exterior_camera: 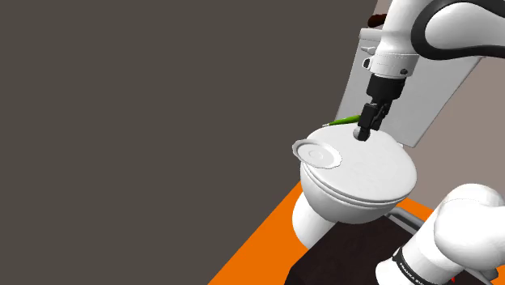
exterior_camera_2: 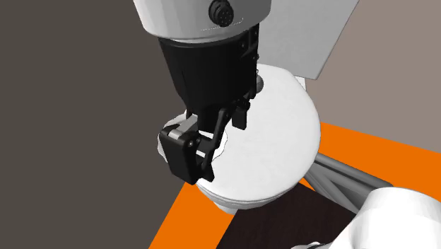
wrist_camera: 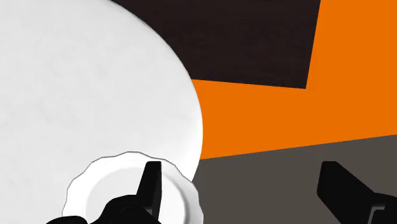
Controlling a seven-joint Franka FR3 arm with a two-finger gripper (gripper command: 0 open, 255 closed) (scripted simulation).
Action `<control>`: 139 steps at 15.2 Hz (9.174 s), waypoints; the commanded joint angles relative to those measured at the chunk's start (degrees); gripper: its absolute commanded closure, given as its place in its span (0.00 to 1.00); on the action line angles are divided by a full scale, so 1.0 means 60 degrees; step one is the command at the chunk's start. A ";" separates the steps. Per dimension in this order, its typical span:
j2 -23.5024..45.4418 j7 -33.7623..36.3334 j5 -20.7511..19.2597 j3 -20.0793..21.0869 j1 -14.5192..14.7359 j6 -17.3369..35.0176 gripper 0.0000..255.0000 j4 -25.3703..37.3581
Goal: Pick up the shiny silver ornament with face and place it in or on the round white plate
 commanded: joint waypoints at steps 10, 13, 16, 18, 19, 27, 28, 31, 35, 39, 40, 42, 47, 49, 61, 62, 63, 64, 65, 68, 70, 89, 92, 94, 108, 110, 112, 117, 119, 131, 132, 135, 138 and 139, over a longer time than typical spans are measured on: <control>-0.0206 -0.0202 -0.1672 -0.0709 -0.1013 0.3277 0.00 -0.1966; -0.0031 -0.0191 -0.2251 -0.1000 -0.1428 0.4467 0.00 -0.2426; 0.0282 -0.0136 -0.2842 -0.1305 -0.1881 0.5704 0.00 -0.2773; 0.0569 -0.0071 -0.3243 -0.1513 -0.2199 0.6550 0.00 -0.2936; 0.0736 -0.0029 -0.3445 -0.1616 -0.2363 0.6978 0.00 -0.2997; 0.2558 0.0591 -0.5098 -0.2343 -0.3770 1.0415 0.00 -0.2938; 0.2833 0.0711 -0.5310 -0.2411 -0.3959 1.0831 0.00 -0.2863; 0.3698 0.1149 -0.5970 -0.2566 -0.4549 1.2039 0.00 -0.2545; 0.4661 0.1723 -0.6679 -0.2629 -0.5163 1.3170 0.00 -0.2106; 0.5340 0.2018 -0.6999 -0.2608 -0.5368 1.3675 0.00 -0.1893; 0.5511 0.2101 -0.7088 -0.2599 -0.5421 1.3795 0.00 -0.1832; 0.5781 0.2242 -0.7238 -0.2582 -0.5507 1.3979 0.00 -0.1729; 0.5781 0.2242 -0.7238 -0.2583 -0.5506 1.3979 0.00 -0.1729; 0.5781 0.2242 -0.7238 -0.2583 -0.5506 1.3979 0.00 -0.1729; 0.5572 0.1899 -0.6881 -0.2663 -0.5339 1.3720 1.00 -0.1679; 0.5472 0.1745 -0.6722 -0.2700 -0.5261 1.3588 1.00 -0.1647; 0.5375 0.1601 -0.6574 -0.2734 -0.5186 1.3456 1.00 -0.1611; 0.5280 0.1466 -0.6436 -0.2765 -0.5115 1.3322 1.00 -0.1572; 0.5360 0.1579 -0.6562 -0.2745 -0.5179 1.3458 1.00 -0.1594; 0.4922 0.7296 -1.1340 -0.0024 -0.7950 1.3951 0.00 -0.2249; 0.5065 0.7856 -1.1813 0.0442 -0.8461 1.4058 0.00 -0.2170; 0.6272 0.9426 -1.3591 0.0560 -0.8840 1.4243 1.00 -0.1313; 0.6282 0.9471 -1.3640 0.0561 -0.8847 1.4248 1.00 -0.1312; 0.6257 0.9436 -1.3606 0.0557 -0.8845 1.4251 1.00 -0.1331; 0.4848 0.5090 -0.9156 -0.0246 -0.7629 1.3423 1.00 -0.1517; 0.4685 0.4659 -0.8723 -0.0379 -0.7418 1.3220 1.00 -0.1461; 0.4580 0.4387 -0.8452 -0.0464 -0.7281 1.3075 1.00 -0.1411; 0.3419 0.5182 -0.8192 0.0362 -0.6763 1.2199 1.00 -0.2220; 0.3002 0.5453 -0.7977 0.0706 -0.6495 1.1808 1.00 -0.2468; 0.1510 0.7097 -0.6227 0.3035 -0.4607 0.9146 1.00 -0.2797; 0.1481 0.7247 -0.6082 0.3252 -0.4467 0.8918 1.00 -0.2730; 0.1485 0.7711 -0.5674 0.3922 -0.4099 0.8239 1.00 -0.2444; 0.1619 0.8165 -0.5592 0.4369 -0.4012 0.8097 1.00 -0.2413; 0.1663 0.8272 -0.5648 0.4420 -0.4051 0.8199 1.00 -0.2492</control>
